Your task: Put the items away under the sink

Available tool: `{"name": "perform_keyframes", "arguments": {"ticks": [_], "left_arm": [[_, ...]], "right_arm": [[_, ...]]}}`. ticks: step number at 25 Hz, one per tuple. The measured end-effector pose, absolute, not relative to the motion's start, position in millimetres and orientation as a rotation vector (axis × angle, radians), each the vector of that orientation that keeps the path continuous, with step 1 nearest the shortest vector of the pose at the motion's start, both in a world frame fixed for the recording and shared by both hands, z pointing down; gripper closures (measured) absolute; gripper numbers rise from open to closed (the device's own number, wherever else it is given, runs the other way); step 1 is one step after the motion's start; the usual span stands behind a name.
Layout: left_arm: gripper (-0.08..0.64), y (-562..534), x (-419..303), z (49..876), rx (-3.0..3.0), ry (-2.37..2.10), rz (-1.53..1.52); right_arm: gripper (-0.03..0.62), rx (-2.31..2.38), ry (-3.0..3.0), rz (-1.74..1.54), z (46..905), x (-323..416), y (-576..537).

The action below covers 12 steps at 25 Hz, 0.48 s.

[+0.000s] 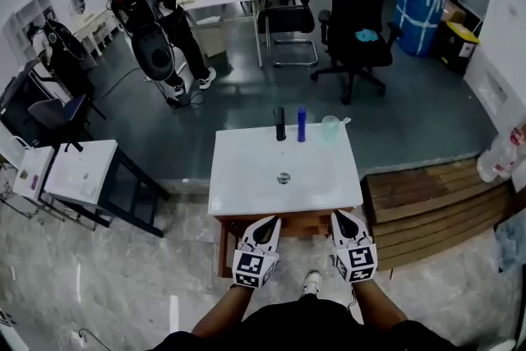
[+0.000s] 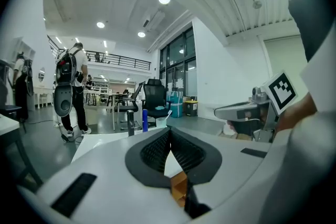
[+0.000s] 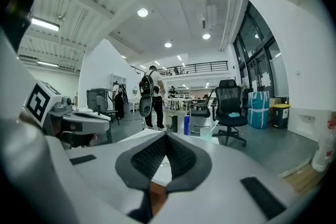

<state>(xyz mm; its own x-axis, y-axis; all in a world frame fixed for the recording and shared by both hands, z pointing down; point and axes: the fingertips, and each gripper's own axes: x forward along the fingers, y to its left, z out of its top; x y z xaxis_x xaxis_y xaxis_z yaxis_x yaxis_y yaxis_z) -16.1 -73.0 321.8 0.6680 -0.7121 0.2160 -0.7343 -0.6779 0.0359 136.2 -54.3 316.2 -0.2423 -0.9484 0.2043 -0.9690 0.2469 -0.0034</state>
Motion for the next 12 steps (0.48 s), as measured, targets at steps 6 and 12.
{"name": "perform_keyframes", "arguments": {"ticks": [6,12], "left_arm": [[0.54,-107,-4,332,2.688,-1.277,0.29],[0.541,-129,22,343,2.67,-1.312,0.328]], "right_arm": [[0.574,1.816,-2.339,0.232,336,168,-83],[0.574,1.752,-2.371,0.25,350,186,-112]]}}
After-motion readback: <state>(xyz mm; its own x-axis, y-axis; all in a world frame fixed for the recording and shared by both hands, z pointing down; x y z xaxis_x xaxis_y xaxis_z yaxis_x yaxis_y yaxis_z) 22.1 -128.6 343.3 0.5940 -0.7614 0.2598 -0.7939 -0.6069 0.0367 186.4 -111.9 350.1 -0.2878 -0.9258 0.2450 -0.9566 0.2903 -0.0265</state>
